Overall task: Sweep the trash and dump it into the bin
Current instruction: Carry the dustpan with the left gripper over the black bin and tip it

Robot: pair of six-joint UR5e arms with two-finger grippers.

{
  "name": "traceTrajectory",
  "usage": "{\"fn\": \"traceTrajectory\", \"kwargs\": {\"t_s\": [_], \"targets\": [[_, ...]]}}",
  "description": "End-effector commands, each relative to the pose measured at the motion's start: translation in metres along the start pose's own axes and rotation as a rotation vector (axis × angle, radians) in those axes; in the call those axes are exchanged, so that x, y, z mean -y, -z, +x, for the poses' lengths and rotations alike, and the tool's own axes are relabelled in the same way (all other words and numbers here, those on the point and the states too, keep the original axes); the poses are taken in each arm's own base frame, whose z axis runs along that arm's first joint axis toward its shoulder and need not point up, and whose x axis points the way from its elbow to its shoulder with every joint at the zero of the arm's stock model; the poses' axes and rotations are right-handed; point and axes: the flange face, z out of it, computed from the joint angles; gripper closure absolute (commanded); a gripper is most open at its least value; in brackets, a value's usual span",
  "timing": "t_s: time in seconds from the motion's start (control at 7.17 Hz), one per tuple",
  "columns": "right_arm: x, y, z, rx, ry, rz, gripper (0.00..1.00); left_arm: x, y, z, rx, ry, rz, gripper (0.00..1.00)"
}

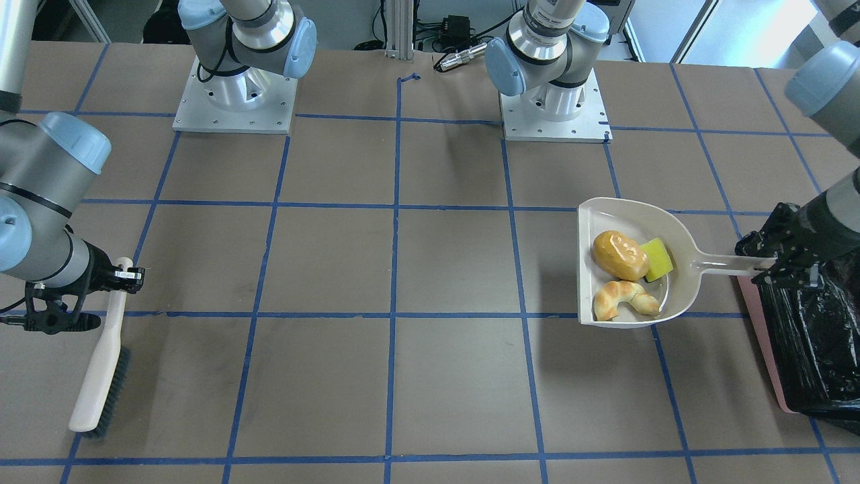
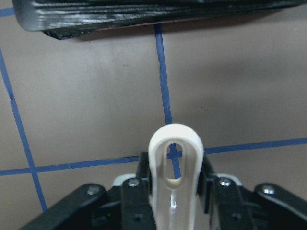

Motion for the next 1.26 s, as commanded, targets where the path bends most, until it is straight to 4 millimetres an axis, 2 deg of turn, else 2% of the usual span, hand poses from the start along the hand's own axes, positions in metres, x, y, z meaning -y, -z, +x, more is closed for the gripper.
{"fn": "traceTrajectory", "kwargs": {"t_s": [0.0,0.14,0.42,0.56,0.84,0.98,1.12], "targets": [[0.0,0.002,0.0,-0.002,-0.002,0.004,0.79,0.069,0.014,-0.032,-0.013,0.013,0.004,1.0],[0.0,0.002,0.002,-0.004,-0.002,0.005,0.7,0.09,0.012,-0.041,-0.014,0.038,0.003,1.0],[0.001,0.002,0.002,-0.005,-0.008,0.006,0.56,0.131,0.032,-0.057,-0.024,0.014,0.024,1.0],[0.003,0.003,0.003,-0.01,-0.012,0.028,0.46,0.155,0.032,-0.07,-0.026,0.008,0.023,1.0],[0.003,0.006,0.003,-0.015,-0.013,0.038,0.4,0.194,0.041,-0.068,-0.036,0.002,0.042,1.0],[0.005,0.01,0.004,-0.024,-0.014,0.063,0.35,0.217,0.049,-0.071,-0.039,0.008,0.042,1.0],[0.008,0.014,0.006,-0.037,-0.014,0.097,0.3,0.24,0.049,-0.073,-0.042,-0.01,0.042,1.0]]}}
